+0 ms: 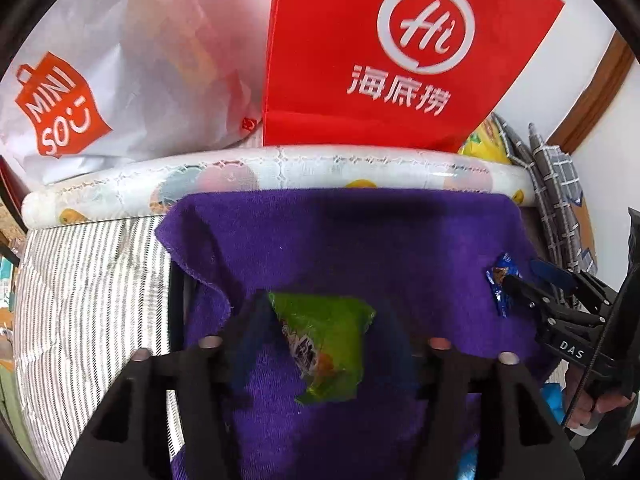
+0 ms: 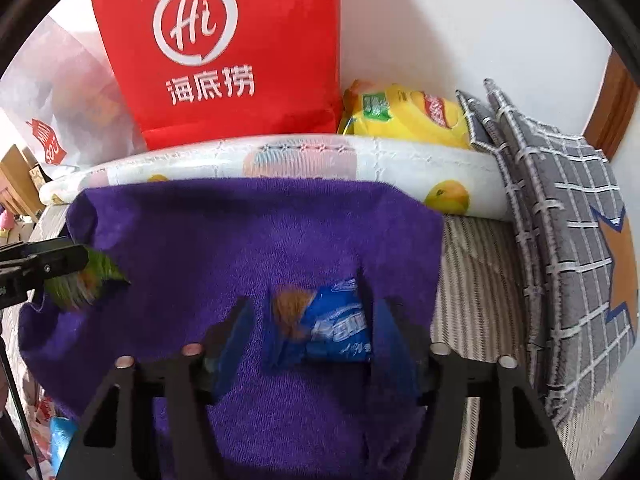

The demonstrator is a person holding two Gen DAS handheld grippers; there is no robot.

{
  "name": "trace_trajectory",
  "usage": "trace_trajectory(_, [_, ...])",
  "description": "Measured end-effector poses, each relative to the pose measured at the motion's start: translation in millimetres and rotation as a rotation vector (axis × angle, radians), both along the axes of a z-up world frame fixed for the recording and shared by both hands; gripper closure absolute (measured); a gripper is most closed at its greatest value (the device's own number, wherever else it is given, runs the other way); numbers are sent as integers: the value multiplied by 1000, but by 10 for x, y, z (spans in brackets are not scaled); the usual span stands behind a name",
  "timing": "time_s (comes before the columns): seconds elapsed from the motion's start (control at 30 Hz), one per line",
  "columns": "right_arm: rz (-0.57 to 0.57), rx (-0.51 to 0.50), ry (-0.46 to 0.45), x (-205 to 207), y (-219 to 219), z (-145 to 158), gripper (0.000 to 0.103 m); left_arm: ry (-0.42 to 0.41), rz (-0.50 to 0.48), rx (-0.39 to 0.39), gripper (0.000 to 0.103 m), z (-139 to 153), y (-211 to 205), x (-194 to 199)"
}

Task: Organize snacks
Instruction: 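Open both grippers to drop the packets onto the purple towel, then grasp the red candy packet with the right gripper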

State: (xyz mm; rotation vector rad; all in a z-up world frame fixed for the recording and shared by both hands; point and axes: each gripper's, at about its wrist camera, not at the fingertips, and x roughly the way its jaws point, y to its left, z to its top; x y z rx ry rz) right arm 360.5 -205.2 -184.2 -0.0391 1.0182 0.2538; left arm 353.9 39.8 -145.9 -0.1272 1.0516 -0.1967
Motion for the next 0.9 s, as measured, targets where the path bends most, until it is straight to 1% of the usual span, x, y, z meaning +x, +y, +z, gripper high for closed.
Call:
trace_trajectory(0.03, [-6,9,-8,-29,-16,56,30,-10,1,-6,34,47,9,-35])
trace_trajectory(0.1, [-22,18,-28,-104,-48,177,21,-25,12,-15,20,129,30,-96])
trace_trajectory(0.13, [-37,11,-46,-159,-68,249,19,-34,22,-13,19,180,40,-139])
trace_trajectory(0.27, [-97,-21,-111,-408,-142,485,11,-35,51,23,19,318,38,-304])
trace_trajectory(0.3, [-109,-24,-116,-467,-158,524,11,-38,58,28,19,353,41,-363])
trace_trajectory(0.5, [-158,-20,-118,-944,-331,686,11,-81,82,57,19,581,-12,-817])
trace_trajectory(0.57, [-177,-17,-141,-1098,-380,729,11,-97,86,80,19,646,-32,-972])
trace_trajectory(0.6, [-189,-18,-159,-1192,-411,756,11,-102,90,105,19,680,-44,-1069])
trace_trajectory(0.67, [-207,-3,-168,-1354,-470,792,11,-111,94,122,19,713,-58,-1184])
trace_trajectory(0.73, [-219,21,-156,-1507,-537,797,11,-114,101,124,19,742,-32,-1339])
trace_trajectory(0.8, [-216,3,-147,-1636,-566,802,11,-118,112,118,19,748,2,-1477])
trace_trajectory(0.9, [-240,-52,-183,-1856,-601,844,11,-126,131,119,19,723,61,-1675])
